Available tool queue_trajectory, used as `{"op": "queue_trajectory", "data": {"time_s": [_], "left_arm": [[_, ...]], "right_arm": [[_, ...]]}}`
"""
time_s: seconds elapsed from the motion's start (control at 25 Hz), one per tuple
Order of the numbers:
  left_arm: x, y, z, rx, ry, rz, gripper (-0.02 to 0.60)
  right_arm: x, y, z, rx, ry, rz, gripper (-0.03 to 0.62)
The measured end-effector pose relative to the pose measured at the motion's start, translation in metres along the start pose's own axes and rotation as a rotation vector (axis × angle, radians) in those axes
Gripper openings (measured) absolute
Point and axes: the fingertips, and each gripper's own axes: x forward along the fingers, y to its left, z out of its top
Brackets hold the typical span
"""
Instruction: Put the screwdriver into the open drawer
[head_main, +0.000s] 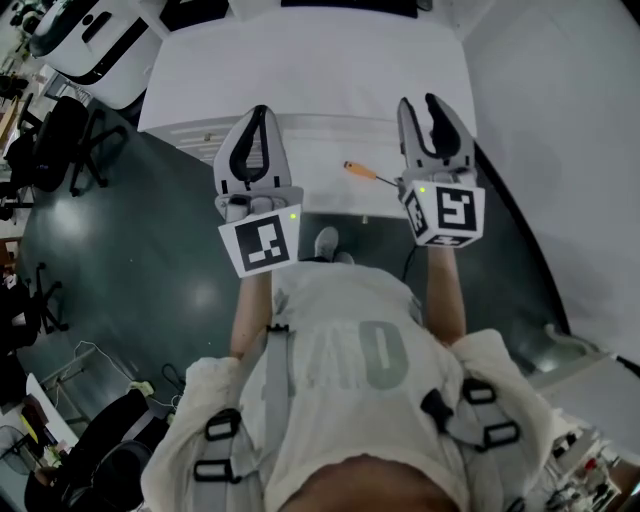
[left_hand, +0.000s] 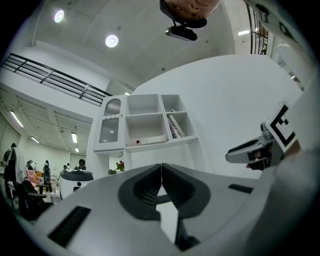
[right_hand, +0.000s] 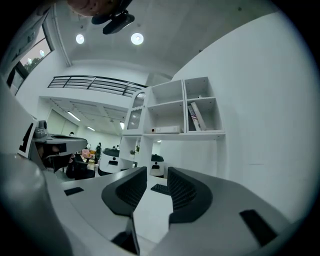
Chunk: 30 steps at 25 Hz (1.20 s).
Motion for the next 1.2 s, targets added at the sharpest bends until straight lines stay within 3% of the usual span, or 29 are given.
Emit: {"op": "queue_trajectory", "data": {"time_s": [0.16, 0.32, 1.2], "left_arm": [[-0.003, 0.0, 0.002, -0.002, -0.006, -0.003, 0.006], [-0.007, -0.001, 0.001, -0.002, -0.001, 0.001, 0.006], [-0.01, -0.004, -0.001, -0.004, 0.01, -0.006, 0.006]], "right_arm": [[-0.018, 0.004, -0.005, 0.036, -0.006, -0.051, 0.058], [-0.034, 0.009, -0.014, 0.043, 0.009, -0.078, 0.017], [-0.044, 0.009, -0.014, 0.029, 0.025, -0.098, 0.006]]}}
